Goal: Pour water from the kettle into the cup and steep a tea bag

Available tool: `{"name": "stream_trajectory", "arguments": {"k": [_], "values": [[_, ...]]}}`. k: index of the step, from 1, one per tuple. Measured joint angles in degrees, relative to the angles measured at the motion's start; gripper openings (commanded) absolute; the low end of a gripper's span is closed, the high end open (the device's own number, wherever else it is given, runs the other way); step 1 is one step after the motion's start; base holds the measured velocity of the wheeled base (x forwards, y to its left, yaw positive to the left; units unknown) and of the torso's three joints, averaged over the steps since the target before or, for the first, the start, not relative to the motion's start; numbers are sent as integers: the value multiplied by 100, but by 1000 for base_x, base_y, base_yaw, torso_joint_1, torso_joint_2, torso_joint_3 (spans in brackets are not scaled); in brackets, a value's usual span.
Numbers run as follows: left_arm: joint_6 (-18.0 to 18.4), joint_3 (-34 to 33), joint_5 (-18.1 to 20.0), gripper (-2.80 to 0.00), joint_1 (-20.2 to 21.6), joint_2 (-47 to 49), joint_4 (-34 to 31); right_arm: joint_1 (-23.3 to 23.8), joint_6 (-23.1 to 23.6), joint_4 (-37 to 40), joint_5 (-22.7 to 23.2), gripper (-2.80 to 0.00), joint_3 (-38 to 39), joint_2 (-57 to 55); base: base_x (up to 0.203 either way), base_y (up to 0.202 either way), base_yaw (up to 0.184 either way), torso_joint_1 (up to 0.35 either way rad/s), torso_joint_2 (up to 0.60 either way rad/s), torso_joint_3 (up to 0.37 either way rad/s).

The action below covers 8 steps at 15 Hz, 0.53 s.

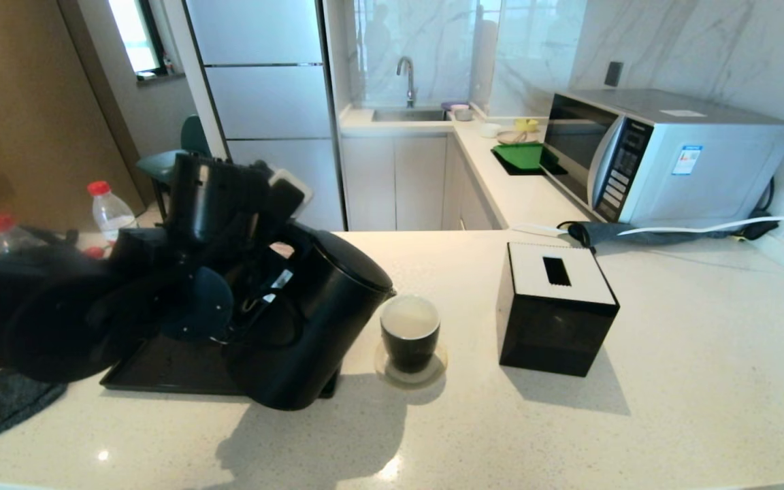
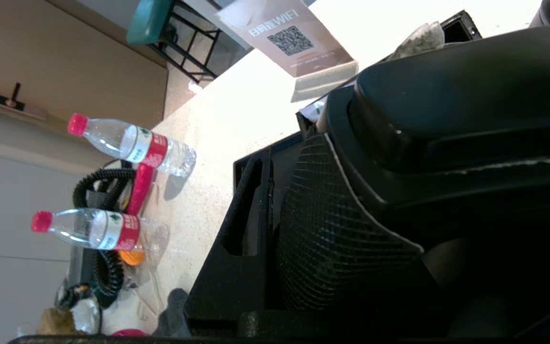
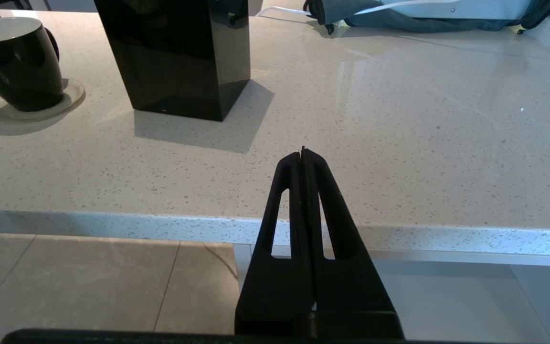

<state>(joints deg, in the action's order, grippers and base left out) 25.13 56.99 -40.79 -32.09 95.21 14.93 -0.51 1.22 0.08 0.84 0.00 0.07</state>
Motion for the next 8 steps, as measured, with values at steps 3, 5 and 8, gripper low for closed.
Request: {"name": "stream_trajectory", "arguments": {"k": [3, 5, 8], "values": [[27, 101, 0, -280, -11, 64, -29, 0, 1, 0, 0, -280, 0, 0, 0, 0, 0, 0, 0, 0], [30, 181, -3, -280, -27, 97, -156, 0, -2, 0, 1, -280, 0, 0, 0, 0, 0, 0, 0, 0], [30, 243, 1, -280, -40, 128, -215, 0, 1, -1, 0, -280, 0, 0, 0, 0, 0, 0, 0, 0]]}}
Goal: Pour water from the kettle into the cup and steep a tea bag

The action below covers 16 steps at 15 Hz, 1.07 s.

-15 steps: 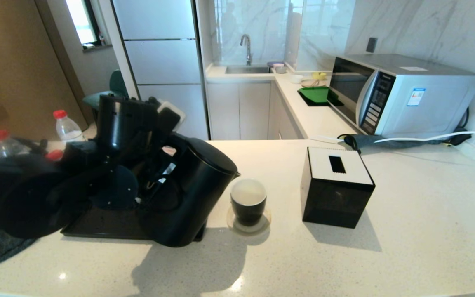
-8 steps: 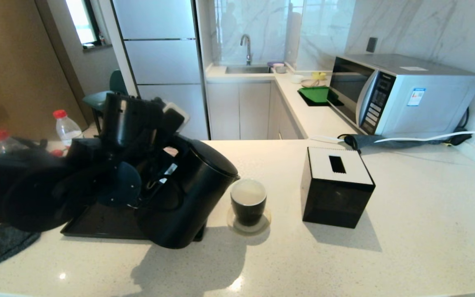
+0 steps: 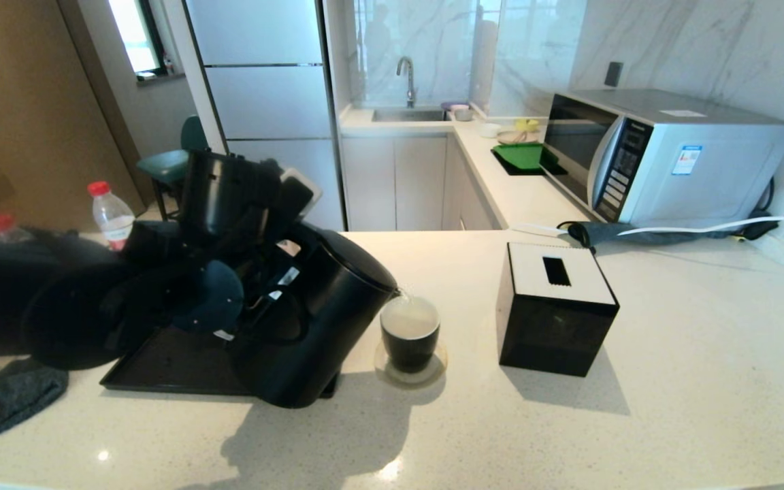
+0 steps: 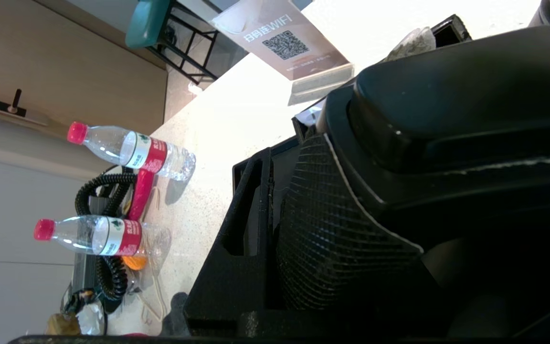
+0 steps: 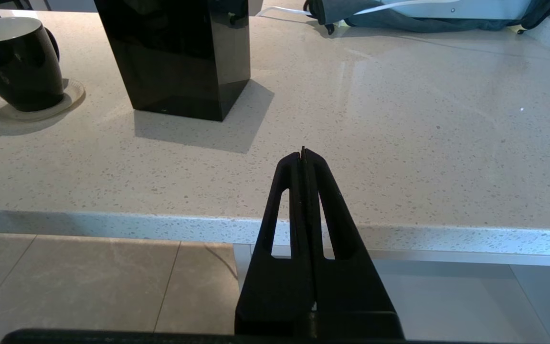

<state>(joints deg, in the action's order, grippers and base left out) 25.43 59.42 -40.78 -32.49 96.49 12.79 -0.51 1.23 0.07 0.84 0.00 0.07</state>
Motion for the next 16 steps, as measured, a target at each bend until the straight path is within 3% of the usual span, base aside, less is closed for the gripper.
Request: {"name": "stream_trajectory", "arguments": {"k": [7, 16], "values": [[11, 54, -4, -280, -22, -1, -243, 0, -2, 1, 1, -280, 0, 0, 0, 0, 0, 0, 0, 0], [284, 87, -10, -280, -12, -1, -256, 0, -1, 1, 1, -280, 0, 0, 0, 0, 0, 0, 0, 0]]}}
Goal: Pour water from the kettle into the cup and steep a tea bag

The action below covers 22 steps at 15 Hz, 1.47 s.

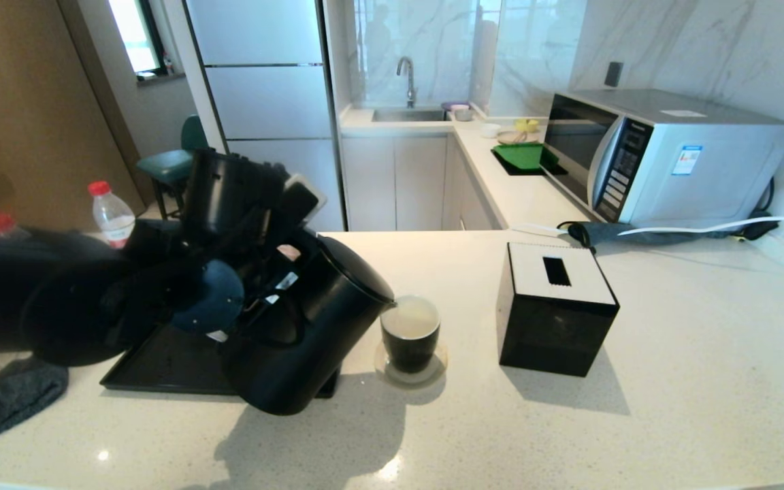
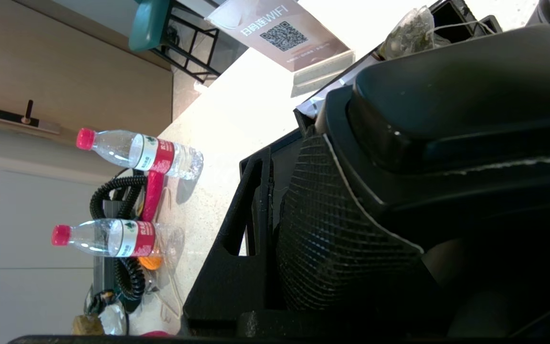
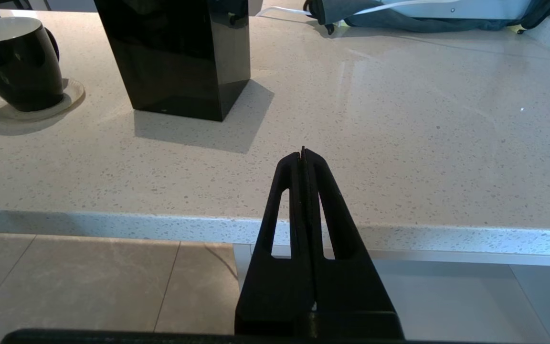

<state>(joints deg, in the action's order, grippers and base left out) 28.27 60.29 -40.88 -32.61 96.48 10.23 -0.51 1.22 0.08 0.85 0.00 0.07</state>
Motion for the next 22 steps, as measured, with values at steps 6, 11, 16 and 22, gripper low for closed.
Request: {"name": "stream_trajectory", "arguments": {"k": [6, 11, 16, 22], "values": [[4, 225, 0, -280, 1, 40, -262, 0, -1, 1, 0, -280, 0, 0, 0, 0, 0, 0, 0, 0], [8, 359, 0, -280, 1, 135, -270, 0, 1, 1, 0, -280, 0, 0, 0, 0, 0, 0, 0, 0], [156, 463, 2, -280, 4, 200, -268, 0, 1, 1, 0, -280, 0, 0, 0, 0, 0, 0, 0, 0], [268, 584, -5, -280, 31, 263, -260, 0, 1, 1, 2, -280, 0, 0, 0, 0, 0, 0, 0, 0]]}}
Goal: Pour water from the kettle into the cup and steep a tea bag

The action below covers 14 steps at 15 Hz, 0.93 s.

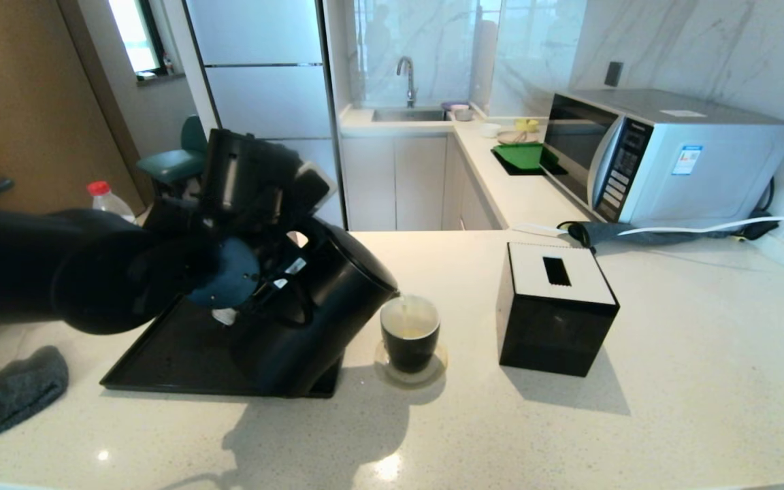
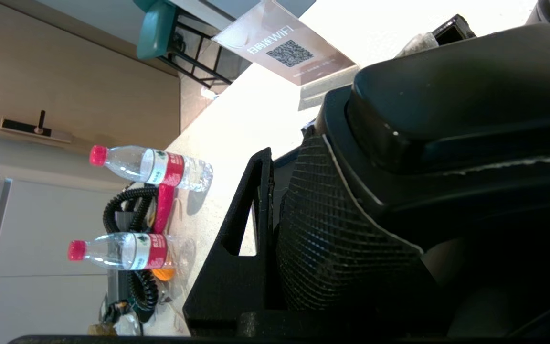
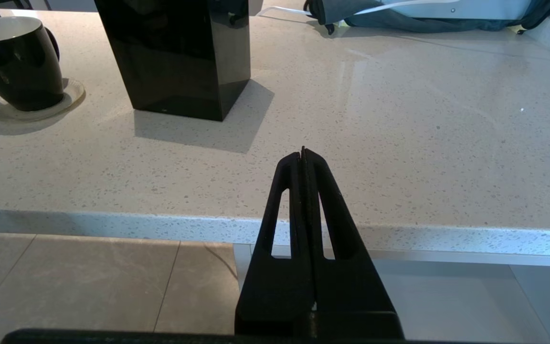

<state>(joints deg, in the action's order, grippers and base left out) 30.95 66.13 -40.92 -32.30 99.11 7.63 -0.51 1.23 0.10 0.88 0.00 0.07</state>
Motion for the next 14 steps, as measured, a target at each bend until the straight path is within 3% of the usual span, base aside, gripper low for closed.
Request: {"name": "stream_trajectory", "arguments": {"k": [14], "values": [[113, 83, -73, -280, 12, 21, -13, 0, 0, 0, -2, -280, 0, 0, 0, 0, 0, 0, 0, 0]]}}
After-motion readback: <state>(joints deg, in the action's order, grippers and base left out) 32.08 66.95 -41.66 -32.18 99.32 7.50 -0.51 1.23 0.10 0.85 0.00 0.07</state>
